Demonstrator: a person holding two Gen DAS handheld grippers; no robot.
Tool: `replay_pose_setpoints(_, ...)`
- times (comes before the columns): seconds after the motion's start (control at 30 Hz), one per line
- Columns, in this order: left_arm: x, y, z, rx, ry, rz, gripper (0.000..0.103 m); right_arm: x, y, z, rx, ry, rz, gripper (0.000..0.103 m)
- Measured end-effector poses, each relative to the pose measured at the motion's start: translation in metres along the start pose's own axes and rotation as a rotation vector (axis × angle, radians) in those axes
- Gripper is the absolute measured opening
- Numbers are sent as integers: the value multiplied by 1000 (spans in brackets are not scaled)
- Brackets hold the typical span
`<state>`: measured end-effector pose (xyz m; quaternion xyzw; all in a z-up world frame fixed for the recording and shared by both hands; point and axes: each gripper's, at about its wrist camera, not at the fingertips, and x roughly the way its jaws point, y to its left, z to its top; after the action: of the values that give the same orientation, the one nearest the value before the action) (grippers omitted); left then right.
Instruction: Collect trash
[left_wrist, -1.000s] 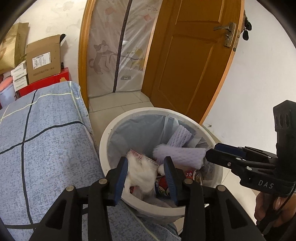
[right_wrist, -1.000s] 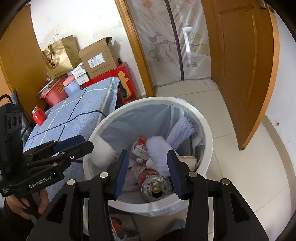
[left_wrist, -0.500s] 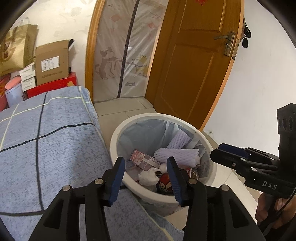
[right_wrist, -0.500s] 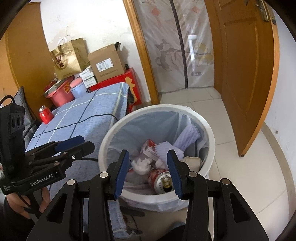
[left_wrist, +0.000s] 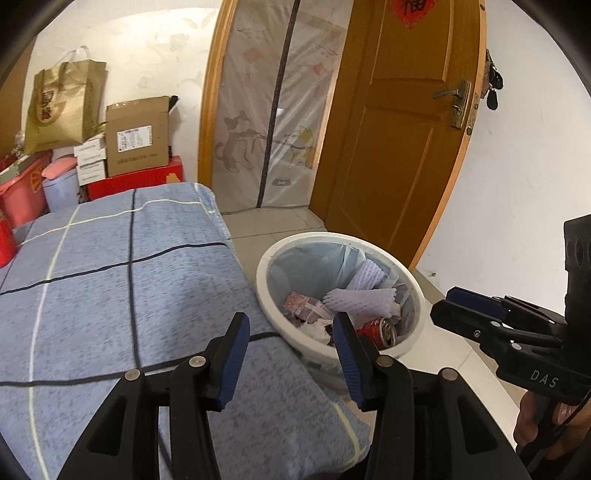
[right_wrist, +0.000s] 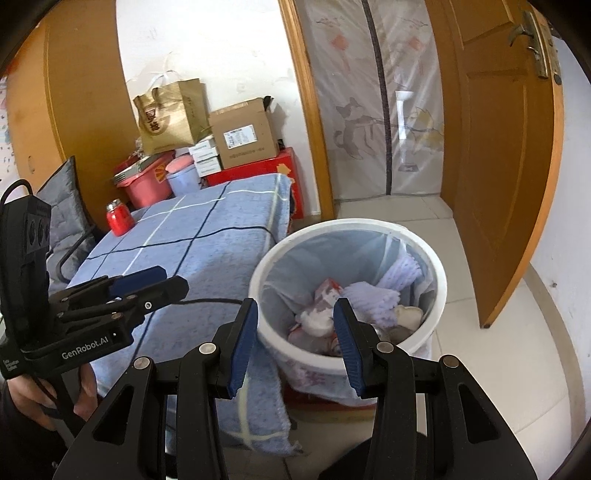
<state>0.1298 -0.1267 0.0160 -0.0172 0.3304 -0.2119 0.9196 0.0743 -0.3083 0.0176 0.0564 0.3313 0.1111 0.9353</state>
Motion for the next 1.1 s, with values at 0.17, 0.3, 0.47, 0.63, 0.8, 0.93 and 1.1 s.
replay_pose_setpoints(0.17, -19, 3, -8, -10, -15, 28, 47, -11, 10, -4, -14, -12, 13, 44)
replay_pose_setpoints(0.3, -31, 7, -14, -20, -21, 43, 47, -21, 18, -8, -29, -24, 20, 44)
replay_pose_setpoints(0.47, -45, 9, -22, -31, -28, 66, 47, -29, 25, -14, -50, -30, 25, 44)
replay_pose_setpoints(0.63, -55, 11, -30, -44, -30, 85, 47, -36, 26, -18, -52, -33, 33, 44)
replay_pose_setpoints(0.8, -61, 12, -36, -53, -27, 94, 47, -39, 29, -20, -55, -36, 36, 44)
replay_pose_setpoints(0.93, -63, 12, -38, -53, -29, 98, 47, -39, 30, -20, -58, -37, 35, 44)
replay_pose_setpoints(1.1, -65, 10, -38, -42, -35, 98, 47, -39, 31, -21, -54, -37, 35, 44)
